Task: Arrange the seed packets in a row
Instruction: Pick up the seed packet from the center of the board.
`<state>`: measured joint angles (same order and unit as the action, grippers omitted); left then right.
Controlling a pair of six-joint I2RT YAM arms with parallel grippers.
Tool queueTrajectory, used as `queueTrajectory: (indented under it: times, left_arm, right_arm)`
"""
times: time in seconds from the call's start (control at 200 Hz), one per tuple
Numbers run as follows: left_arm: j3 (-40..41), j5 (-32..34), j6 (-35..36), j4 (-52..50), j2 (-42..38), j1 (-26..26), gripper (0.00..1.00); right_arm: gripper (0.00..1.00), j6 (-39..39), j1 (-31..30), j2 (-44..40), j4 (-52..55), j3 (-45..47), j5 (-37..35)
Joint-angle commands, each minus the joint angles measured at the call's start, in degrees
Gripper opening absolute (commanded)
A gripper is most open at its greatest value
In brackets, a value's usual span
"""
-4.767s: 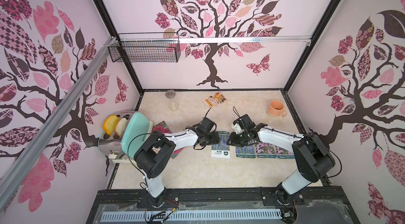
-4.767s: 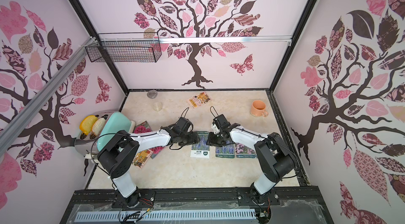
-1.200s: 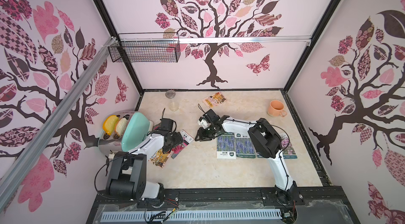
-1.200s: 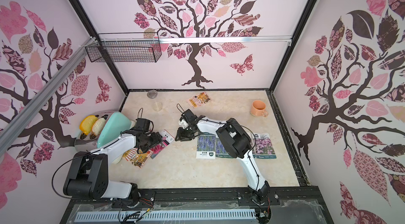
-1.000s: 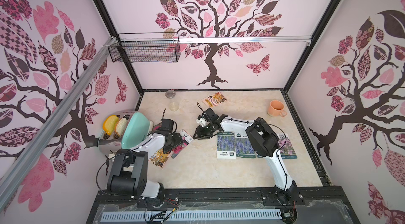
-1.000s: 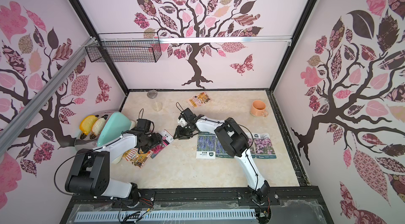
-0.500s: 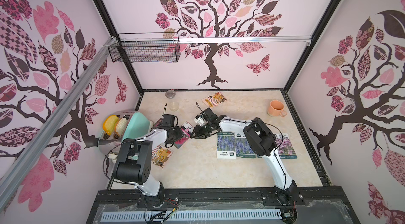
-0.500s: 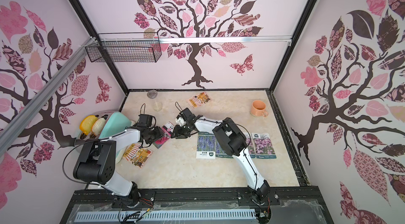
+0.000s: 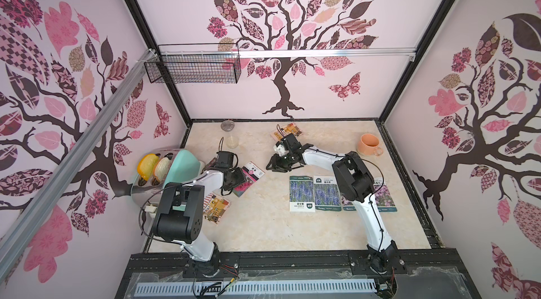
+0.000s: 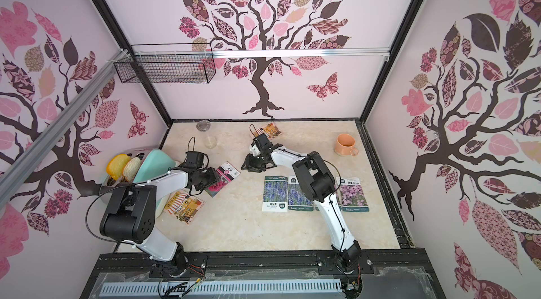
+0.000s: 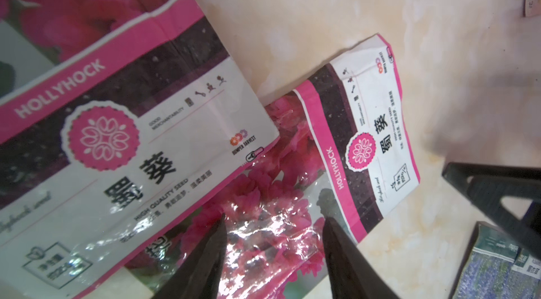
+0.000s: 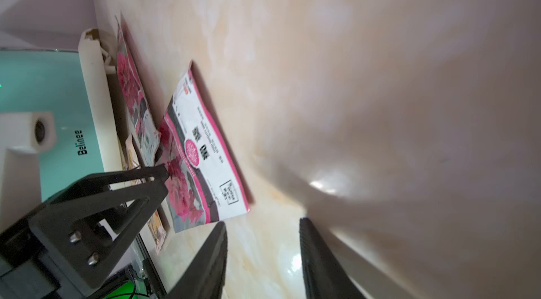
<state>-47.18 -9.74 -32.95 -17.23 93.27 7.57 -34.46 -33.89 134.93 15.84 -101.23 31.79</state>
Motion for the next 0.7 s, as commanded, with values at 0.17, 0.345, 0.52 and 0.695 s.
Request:
queueTrajectory:
  times: [0.17, 0.345, 0.52, 0.695]
  left_arm:
    - [2.81, -1.84, 0.22, -5.12, 5.15, 0.13, 0.54]
    - [2.92, -2.54, 0.33, -4.34, 6.28, 0.15, 0.54]
    - [2.33, -3.79, 0.04, -3.56, 8.15, 0.44, 0.53]
    - [1.83, -4.32, 0.22, -3.19, 9.38, 0.95, 0.52]
  right_arm:
    - [0.43, -0.23, -2.19, 5.96, 2.62, -2.52, 1.12]
    - [0.43, -1.54, -4.56, 5.95, 0.47, -0.26, 1.90]
    - [0.40, -2.89, -5.77, 5.98, -1.67, 1.16, 3.37]
    - [0.27, -2.26, -5.36, 4.90, -1.52, 0.46, 0.70]
